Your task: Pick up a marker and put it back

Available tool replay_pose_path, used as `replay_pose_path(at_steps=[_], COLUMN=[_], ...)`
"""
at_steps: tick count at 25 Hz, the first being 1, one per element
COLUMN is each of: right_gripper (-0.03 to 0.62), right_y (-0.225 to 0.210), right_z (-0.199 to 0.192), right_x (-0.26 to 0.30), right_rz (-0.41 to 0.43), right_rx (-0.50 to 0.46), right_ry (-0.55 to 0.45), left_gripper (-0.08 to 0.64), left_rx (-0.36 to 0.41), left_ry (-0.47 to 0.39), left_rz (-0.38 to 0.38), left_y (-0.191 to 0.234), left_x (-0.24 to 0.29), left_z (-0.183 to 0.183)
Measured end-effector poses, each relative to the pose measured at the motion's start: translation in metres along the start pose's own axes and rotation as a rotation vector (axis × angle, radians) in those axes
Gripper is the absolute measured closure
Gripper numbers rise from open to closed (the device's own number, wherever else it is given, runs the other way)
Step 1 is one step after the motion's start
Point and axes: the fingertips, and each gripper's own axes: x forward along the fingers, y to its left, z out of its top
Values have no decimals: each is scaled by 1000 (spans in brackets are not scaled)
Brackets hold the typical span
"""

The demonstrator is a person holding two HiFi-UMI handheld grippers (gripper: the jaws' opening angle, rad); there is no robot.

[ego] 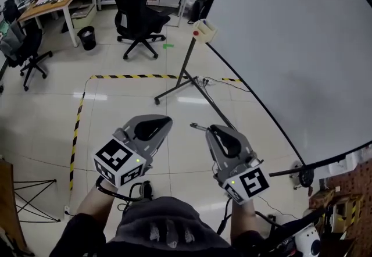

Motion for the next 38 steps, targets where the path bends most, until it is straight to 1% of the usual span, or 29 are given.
replay_pose_path(at_steps=[4, 7, 10, 13, 17, 20, 26, 28, 30, 31, 34, 38], right_gripper=[561, 561, 561, 561, 561, 561, 561, 561, 561, 561, 561, 561], right_y=[15, 31, 41, 44, 43, 50, 83, 100, 117, 126, 152, 185], right_z=[4, 1, -8, -17, -14, -14, -11, -5, 2, 5, 10, 13], right_x=[-50, -90, -128, -165, -193, -212, -222, -224, -225, -225, -221, -223], right_rz=[-1, 22, 56, 81, 108, 120, 158, 179, 205, 213, 216, 201], right_rx=[-1, -4, -13, -22, -41, -34, -31, 0, 59, 67, 36, 45], right_ry=[-37, -39, -13, -7, -22, -37, -40, -56, -78, -82, -78, -61], left_gripper=[554, 554, 554, 554, 554, 554, 554, 554, 554, 554, 555, 555], left_rx=[36, 39, 29, 16, 40, 56, 61, 62, 70, 72, 67, 50], left_ry=[-4, -24, -27, -8, 10, 32, 41, 40, 38, 38, 39, 29], left_rz=[-6, 6, 21, 31, 49, 61, 93, 98, 104, 109, 123, 119], left_y=[-53, -97, -141, -184, -220, -242, -258, -261, -263, -264, -263, -262], left_x=[-7, -17, -19, -15, -14, -21, -54, -68, -83, -91, -117, -150], left_z=[2, 4, -8, -25, -29, -34, -37, -38, -41, -43, -49, -55])
